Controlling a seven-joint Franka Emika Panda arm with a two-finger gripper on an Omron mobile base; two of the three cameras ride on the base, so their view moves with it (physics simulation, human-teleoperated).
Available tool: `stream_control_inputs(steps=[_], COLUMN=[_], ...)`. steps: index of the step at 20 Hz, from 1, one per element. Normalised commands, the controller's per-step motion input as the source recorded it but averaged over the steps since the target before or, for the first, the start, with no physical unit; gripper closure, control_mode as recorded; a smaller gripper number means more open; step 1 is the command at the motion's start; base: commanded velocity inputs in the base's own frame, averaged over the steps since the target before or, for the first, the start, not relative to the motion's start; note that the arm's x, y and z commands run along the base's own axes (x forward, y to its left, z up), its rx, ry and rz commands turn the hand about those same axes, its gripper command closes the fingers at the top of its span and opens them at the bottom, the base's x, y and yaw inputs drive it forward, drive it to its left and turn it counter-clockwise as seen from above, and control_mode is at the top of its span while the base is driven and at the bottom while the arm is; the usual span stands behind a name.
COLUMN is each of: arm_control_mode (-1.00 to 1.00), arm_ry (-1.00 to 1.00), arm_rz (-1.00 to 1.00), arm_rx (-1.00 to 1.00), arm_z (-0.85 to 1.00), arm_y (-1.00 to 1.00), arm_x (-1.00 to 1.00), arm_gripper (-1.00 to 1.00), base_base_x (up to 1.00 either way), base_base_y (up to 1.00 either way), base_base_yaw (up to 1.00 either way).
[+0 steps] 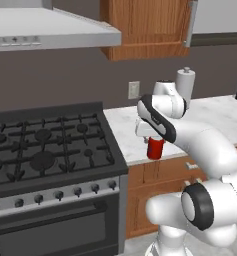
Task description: Four empty soda cans are scattered around the kitchen. Gather all the cans and cluster them next to the stove for recycling.
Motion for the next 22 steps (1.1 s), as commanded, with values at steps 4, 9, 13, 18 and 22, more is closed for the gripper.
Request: stream_control_inputs(steps=[4, 9, 13, 18, 22], arm_control_mode=[1.0, 1.0, 1.0, 1.0, 1.0], arm_ry=[0.0, 0.0, 0.0, 0.0, 0.0], arm_rz=[0.0, 0.0, 0.0, 0.0, 0.0], arm_rx=[0.0, 0.0, 0.0, 0.0, 0.0], arm_z=[0.0, 0.0, 0.0, 0.0, 0.0], arm_y=[0.0, 0.0, 0.0, 0.0, 0.0], arm_x=[0.0, 0.0, 0.0, 0.0, 0.0], arm_gripper=[1.0, 1.0, 1.0, 1.0, 1.0], base_base_x=[0.45, 0.41, 0.44, 0.36, 0.38], base_base_y=[-0.5, -0.26, -0.03, 0.02, 0.0], base_base_yaw=[0.05, 0.08, 0.04, 0.0, 0.02])
